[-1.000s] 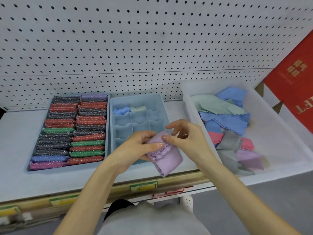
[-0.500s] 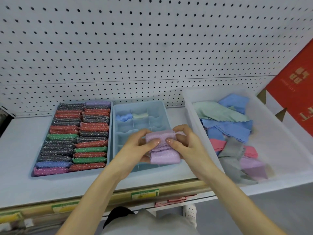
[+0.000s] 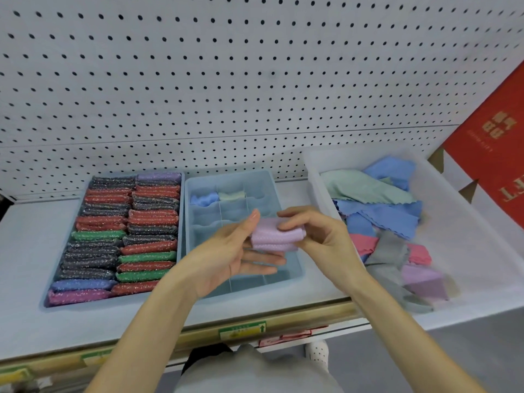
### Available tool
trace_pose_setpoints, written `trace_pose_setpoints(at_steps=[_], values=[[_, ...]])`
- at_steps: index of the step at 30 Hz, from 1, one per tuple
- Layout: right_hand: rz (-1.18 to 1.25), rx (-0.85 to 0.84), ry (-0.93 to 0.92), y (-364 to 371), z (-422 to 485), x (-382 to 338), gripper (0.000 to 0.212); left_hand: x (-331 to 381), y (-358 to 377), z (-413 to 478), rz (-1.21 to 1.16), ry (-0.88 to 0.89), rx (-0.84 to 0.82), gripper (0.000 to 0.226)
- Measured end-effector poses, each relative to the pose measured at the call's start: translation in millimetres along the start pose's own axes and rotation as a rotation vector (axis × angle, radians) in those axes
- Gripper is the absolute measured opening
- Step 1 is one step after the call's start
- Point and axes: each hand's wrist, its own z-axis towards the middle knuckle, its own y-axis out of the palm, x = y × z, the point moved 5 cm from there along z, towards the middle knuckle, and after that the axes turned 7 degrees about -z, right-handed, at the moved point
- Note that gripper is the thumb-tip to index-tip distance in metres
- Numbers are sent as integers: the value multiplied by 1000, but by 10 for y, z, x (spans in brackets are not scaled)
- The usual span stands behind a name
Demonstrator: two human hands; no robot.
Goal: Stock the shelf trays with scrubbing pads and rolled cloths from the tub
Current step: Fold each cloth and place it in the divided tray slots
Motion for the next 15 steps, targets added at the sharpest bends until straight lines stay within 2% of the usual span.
trace_pose_setpoints(at_steps=[3,6,9,12,15], values=[[-53,-69,-17,-32,28,50,55,61,-63,70,58,50,55,33],[-25,-122,57,-64,74,89,38,66,-130,142,150,81,63,26],[-46,-91,189,-80,188,166,15,67,-189,227,257,128,77,22],[-140,-285,328,10,351,295,24,79,-282,304,330,160,63,14],[-201,-437,358,91,537,308,17,76,-427,392,394,172,95,17]])
